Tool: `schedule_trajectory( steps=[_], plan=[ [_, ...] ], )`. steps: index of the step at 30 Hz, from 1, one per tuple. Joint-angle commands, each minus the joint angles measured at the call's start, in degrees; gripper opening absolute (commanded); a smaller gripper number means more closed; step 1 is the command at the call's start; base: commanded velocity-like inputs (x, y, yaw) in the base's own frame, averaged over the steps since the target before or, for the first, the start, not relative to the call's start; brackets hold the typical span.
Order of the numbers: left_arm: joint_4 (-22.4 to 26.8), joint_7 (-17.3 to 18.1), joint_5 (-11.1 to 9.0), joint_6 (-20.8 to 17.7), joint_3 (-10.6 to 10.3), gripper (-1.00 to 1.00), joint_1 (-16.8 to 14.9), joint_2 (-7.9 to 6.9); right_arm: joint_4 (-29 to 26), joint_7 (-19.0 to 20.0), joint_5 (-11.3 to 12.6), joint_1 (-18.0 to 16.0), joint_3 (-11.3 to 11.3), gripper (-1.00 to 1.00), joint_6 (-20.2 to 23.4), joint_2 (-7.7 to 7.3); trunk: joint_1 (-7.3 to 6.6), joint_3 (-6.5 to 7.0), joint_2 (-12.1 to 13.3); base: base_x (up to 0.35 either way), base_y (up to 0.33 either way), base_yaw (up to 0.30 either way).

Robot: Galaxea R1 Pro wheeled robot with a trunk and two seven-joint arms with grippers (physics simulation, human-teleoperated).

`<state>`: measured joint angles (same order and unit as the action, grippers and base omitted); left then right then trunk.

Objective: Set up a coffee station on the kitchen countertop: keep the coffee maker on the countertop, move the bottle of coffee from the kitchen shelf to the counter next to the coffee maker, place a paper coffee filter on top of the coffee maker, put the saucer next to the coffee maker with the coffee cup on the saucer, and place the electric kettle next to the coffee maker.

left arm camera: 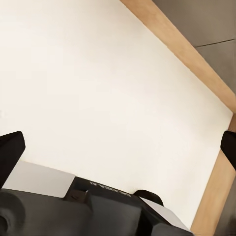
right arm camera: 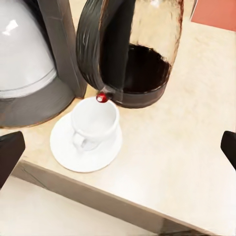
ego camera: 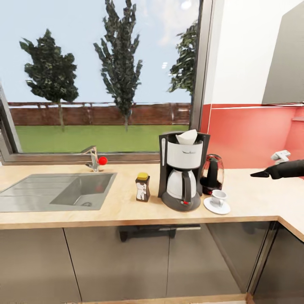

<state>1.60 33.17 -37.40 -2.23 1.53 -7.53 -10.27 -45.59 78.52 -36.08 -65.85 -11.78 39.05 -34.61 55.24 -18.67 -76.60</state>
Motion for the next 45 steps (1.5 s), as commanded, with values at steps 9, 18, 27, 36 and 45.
schedule_trajectory(
  steps=[9,18,27,36,45],
  plan=[
    [-0.01,0.21,-0.13,-0.23,0.14,1.0,-0.03,-0.01,0.13,0.5,-0.49,-0.06,-0.17,1.0,0.43,0.12,-0.03,-0.07,-0.04,-0.327,0.0,0.0],
    [0.0,0.2,-0.13,-0.23,0.14,1.0,-0.03,-0.01,0.21,0.45,-0.49,-0.02,-0.1,1.0,-0.19,0.54,-0.03,-0.07,-0.04,-0.241,0.0,0.0],
    [0.05,0.17,-0.13,-0.23,0.14,1.0,-0.03,-0.01,0.0,5.94,0.37,1.22,-0.21,1.0,-4.77,3.44,-0.03,-0.07,-0.04,-0.031,0.0,0.0],
    [0.07,0.2,-0.13,-0.23,0.14,1.0,-0.03,-0.01,-6.15,10.28,16.35,10.22,-0.31,1.0,-5.46,9.14,-0.03,-0.07,-0.04,-0.002,0.0,0.0],
    [0.07,0.19,-0.13,-0.23,0.14,1.0,-0.03,-0.01,-18.97,4.73,18.89,24.1,-0.24,1.0,-4.97,21.01,-0.03,-0.07,-0.04,0.0,0.0,0.0]
  ],
)
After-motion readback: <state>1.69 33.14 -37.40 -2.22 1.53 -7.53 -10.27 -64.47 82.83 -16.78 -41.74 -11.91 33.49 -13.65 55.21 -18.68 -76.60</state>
